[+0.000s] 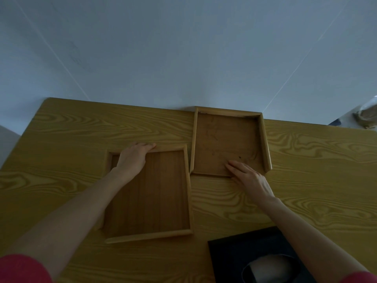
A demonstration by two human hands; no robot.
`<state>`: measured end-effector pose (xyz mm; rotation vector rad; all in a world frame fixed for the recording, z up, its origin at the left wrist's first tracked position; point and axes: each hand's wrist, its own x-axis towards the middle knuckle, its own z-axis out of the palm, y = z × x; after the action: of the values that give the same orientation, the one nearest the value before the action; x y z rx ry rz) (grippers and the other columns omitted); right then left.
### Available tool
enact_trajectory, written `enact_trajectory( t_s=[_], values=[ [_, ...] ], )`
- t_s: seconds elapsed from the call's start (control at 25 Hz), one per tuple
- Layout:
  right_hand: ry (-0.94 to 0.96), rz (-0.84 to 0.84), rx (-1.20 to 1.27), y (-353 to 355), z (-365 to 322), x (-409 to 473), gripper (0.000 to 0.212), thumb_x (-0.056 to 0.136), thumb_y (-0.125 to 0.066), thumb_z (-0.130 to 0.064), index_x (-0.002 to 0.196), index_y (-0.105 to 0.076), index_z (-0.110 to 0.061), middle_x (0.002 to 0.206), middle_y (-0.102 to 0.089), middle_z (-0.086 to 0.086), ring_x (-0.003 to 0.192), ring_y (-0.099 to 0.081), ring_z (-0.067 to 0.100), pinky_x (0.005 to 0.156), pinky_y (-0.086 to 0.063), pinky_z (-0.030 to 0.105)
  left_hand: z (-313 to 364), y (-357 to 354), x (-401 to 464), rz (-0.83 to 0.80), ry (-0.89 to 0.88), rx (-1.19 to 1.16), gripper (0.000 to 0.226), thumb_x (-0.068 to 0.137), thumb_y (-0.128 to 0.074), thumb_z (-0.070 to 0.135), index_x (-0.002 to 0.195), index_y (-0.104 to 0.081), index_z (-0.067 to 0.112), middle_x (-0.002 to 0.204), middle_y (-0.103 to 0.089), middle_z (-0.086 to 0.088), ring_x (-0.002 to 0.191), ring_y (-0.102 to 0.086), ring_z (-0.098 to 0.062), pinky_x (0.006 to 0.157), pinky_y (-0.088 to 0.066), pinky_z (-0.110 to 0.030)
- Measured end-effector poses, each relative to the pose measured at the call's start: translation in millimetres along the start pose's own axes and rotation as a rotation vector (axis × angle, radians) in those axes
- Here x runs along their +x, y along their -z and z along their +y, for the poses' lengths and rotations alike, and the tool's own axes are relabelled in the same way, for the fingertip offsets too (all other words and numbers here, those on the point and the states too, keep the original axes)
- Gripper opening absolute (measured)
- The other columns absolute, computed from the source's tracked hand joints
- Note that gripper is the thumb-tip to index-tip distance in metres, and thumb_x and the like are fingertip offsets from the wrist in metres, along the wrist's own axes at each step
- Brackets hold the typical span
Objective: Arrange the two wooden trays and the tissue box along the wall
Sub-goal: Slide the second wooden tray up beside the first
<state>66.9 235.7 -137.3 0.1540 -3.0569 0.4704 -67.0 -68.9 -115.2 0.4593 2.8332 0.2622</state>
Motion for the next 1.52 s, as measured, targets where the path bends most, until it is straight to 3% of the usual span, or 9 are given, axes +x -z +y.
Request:
enact_trajectory(
  t_s=[0.32, 0.56, 0.72, 0.8, 0.92, 1.0, 1.08, 1.2, 1.52],
  values=[
    [-0.054, -0.037, -0.066, -4, -7, 4, 0.040, 0.077, -0.071, -0.003, 0.116, -0.063, -0.010, 0.121, -0.065, 0.011, 0.108, -0.063, 0.028, 0.083, -0.054, 0.041, 1, 8, -3, -0.114, -0.042, 0.063, 0.046, 0.095, -0.039, 0.019, 0.140, -0.032, 0.016, 0.145, -0.041, -0.008, 0.133, -0.036, -0.029, 0.107, -0.034, -0.043],
    [0.005, -0.021, 0.041, 9, -78, -3, 0.048, 0.085, -0.060, -0.009, 0.131, -0.046, -0.007, 0.136, -0.051, 0.013, 0.129, -0.044, 0.026, 0.106, -0.027, 0.036, 11, 9, -46, -0.069, -0.126, 0.006, 0.056, 0.093, -0.041, 0.033, 0.144, -0.022, 0.018, 0.153, -0.027, -0.006, 0.141, -0.022, -0.023, 0.117, -0.015, -0.040],
    [0.091, -0.124, 0.100, 3, -135, -26, 0.061, 0.086, -0.032, -0.044, 0.137, -0.039, -0.013, 0.144, -0.043, 0.007, 0.136, -0.033, 0.020, 0.109, -0.012, 0.032, 10, 2, -98, -0.142, -0.156, -0.042, 0.059, 0.091, -0.040, 0.044, 0.143, -0.022, 0.022, 0.152, -0.029, -0.001, 0.140, -0.024, -0.016, 0.117, -0.015, -0.035],
    [0.111, -0.174, 0.092, -7, -152, -37, 0.067, 0.081, -0.027, -0.051, 0.136, -0.040, -0.015, 0.143, -0.044, 0.006, 0.136, -0.032, 0.019, 0.109, -0.010, 0.034, 7, -3, -123, -0.199, -0.166, -0.057, 0.061, 0.090, -0.040, 0.049, 0.143, -0.022, 0.024, 0.152, -0.029, 0.002, 0.140, -0.024, -0.014, 0.116, -0.018, -0.033],
    [0.116, -0.190, 0.050, -22, -166, -55, 0.059, 0.082, -0.034, -0.048, 0.126, -0.053, -0.014, 0.130, -0.058, 0.007, 0.129, -0.044, 0.023, 0.109, -0.022, 0.040, 0, -9, -153, -0.225, -0.189, -0.065, 0.064, 0.087, -0.043, 0.053, 0.142, -0.027, 0.024, 0.149, -0.034, 0.005, 0.137, -0.030, -0.012, 0.113, -0.025, -0.030],
    [0.072, -0.170, 0.050, -31, -173, -64, 0.038, 0.085, -0.053, -0.031, 0.116, -0.061, -0.013, 0.116, -0.067, 0.008, 0.118, -0.055, 0.026, 0.107, -0.031, 0.045, -8, -13, -168, -0.234, -0.200, -0.077, 0.062, 0.086, -0.045, 0.052, 0.139, -0.032, 0.024, 0.146, -0.039, 0.005, 0.134, -0.035, -0.012, 0.109, -0.031, -0.029],
    [0.012, -0.117, 0.044, -37, -179, -71, 0.025, 0.079, -0.067, -0.012, 0.104, -0.068, -0.012, 0.097, -0.072, 0.008, 0.098, -0.066, 0.026, 0.101, -0.041, 0.048, -16, -19, -177, -0.224, -0.228, -0.059, 0.053, 0.089, -0.045, 0.045, 0.137, -0.037, 0.024, 0.144, -0.042, 0.006, 0.133, -0.036, -0.011, 0.108, -0.034, -0.027],
    [-0.051, 0.005, 0.018, -43, -188, -79, 0.025, 0.066, -0.078, -0.001, 0.087, -0.073, -0.014, 0.072, -0.070, 0.002, 0.068, -0.070, 0.019, 0.086, -0.054, 0.049, -27, -27, -184, -0.173, -0.249, -0.075, 0.042, 0.093, -0.042, 0.035, 0.133, -0.044, 0.023, 0.144, -0.042, 0.006, 0.133, -0.036, -0.010, 0.107, -0.035, -0.026],
    [-0.086, 0.036, -0.026, -47, -209, -73, 0.023, 0.065, -0.080, -0.003, 0.084, -0.073, -0.015, 0.068, -0.068, 0.001, 0.065, -0.069, 0.018, 0.087, -0.053, 0.049, -46, -32, -179, -0.121, -0.275, -0.107, 0.035, 0.095, -0.041, 0.027, 0.126, -0.053, 0.018, 0.145, -0.043, 0.002, 0.137, -0.034, -0.013, 0.109, -0.034, -0.028]
  ],
)
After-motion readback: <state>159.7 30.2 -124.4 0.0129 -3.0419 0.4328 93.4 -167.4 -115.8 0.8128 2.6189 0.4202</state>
